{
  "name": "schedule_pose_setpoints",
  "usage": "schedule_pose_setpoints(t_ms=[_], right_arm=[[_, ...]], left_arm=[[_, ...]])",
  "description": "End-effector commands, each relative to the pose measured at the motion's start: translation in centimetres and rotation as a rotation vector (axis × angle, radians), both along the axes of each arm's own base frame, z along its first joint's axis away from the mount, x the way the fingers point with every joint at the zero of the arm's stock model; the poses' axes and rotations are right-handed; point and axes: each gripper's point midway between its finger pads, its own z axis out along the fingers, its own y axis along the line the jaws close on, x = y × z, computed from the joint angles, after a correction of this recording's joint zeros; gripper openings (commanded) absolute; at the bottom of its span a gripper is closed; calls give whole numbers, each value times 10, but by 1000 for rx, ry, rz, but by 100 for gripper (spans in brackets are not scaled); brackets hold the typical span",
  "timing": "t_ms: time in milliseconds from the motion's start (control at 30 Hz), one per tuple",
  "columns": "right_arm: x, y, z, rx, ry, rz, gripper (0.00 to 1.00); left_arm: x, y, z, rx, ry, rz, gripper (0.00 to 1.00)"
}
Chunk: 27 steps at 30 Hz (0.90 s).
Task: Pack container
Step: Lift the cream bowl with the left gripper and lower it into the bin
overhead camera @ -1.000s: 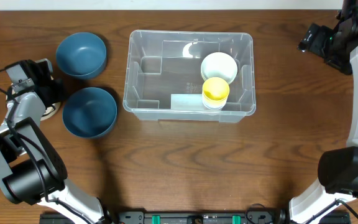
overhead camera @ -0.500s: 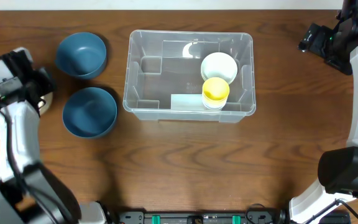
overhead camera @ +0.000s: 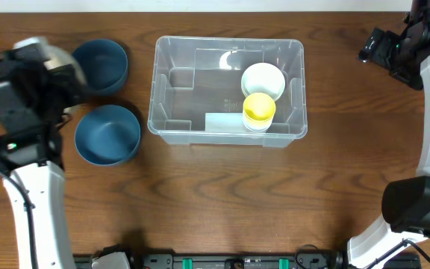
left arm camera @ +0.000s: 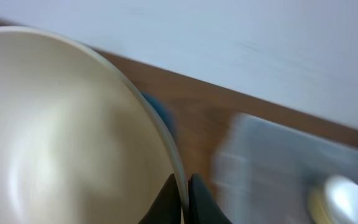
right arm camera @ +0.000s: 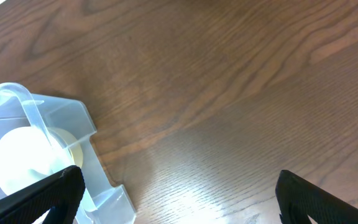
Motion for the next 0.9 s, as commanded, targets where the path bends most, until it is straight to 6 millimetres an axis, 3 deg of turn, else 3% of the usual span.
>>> schedule_pose_setpoints(t_ms=[0,167,467,633,867], right_arm=[[-1,-2,10,-12,-26,-2,99],[-1,-2,10,-12,-26,-2,99],[-1,-2,10,-12,-26,-2,99],[-1,-2,10,-12,-26,-2,99],[-1,-2,10,-12,-26,-2,99]], left_arm=[[2,-63,6,69,-41,-236,6],[6,-129,-3,194,-62,-408,6],[-2,-200,-36,473,-40,-575,6],[-1,-231,-69,558,10,-642,6],[11,-248,-118,590,93,-680,6]])
